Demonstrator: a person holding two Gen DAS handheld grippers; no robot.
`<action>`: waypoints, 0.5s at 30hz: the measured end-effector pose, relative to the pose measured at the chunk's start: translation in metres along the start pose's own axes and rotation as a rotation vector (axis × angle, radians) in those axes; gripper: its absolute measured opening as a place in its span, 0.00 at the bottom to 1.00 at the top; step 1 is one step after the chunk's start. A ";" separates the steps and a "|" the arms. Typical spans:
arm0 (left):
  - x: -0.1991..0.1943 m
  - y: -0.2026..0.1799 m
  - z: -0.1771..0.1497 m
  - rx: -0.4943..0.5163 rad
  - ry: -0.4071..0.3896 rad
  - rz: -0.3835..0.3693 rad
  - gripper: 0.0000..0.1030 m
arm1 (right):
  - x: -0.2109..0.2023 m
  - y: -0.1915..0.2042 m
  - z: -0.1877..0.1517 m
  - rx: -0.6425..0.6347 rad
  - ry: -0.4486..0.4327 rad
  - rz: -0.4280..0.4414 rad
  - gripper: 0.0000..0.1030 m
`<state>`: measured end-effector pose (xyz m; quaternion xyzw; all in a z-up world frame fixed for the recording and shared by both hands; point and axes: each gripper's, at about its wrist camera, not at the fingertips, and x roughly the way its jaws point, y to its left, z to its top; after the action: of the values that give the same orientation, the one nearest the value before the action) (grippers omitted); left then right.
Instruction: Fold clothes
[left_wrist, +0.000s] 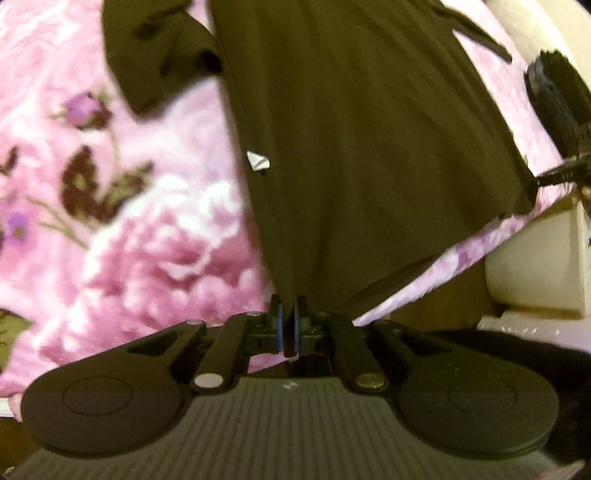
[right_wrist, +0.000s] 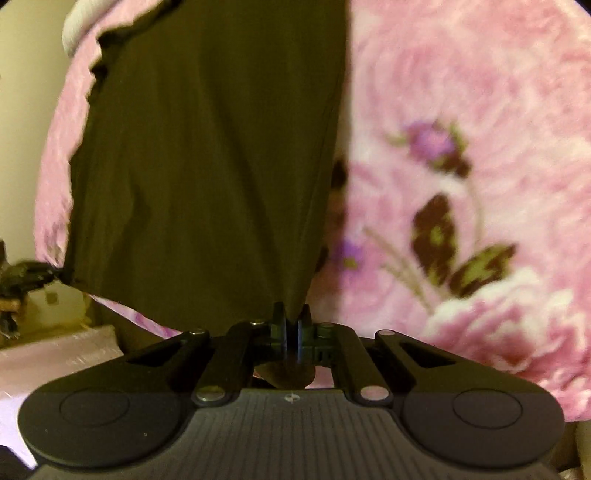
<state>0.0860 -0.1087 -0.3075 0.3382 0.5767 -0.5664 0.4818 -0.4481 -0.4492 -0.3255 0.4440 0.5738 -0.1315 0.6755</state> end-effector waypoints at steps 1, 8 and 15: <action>0.002 -0.001 -0.001 0.004 0.008 0.015 0.04 | 0.005 0.001 -0.001 -0.012 0.002 -0.016 0.04; -0.027 0.000 -0.005 -0.023 0.009 0.139 0.09 | -0.019 0.000 -0.004 0.025 -0.047 -0.119 0.39; -0.022 0.006 0.001 -0.122 -0.079 0.101 0.39 | -0.013 -0.007 -0.014 0.112 -0.098 0.018 0.51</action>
<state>0.0987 -0.1056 -0.2887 0.3141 0.5729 -0.5181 0.5520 -0.4664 -0.4475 -0.3162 0.4793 0.5276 -0.1788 0.6782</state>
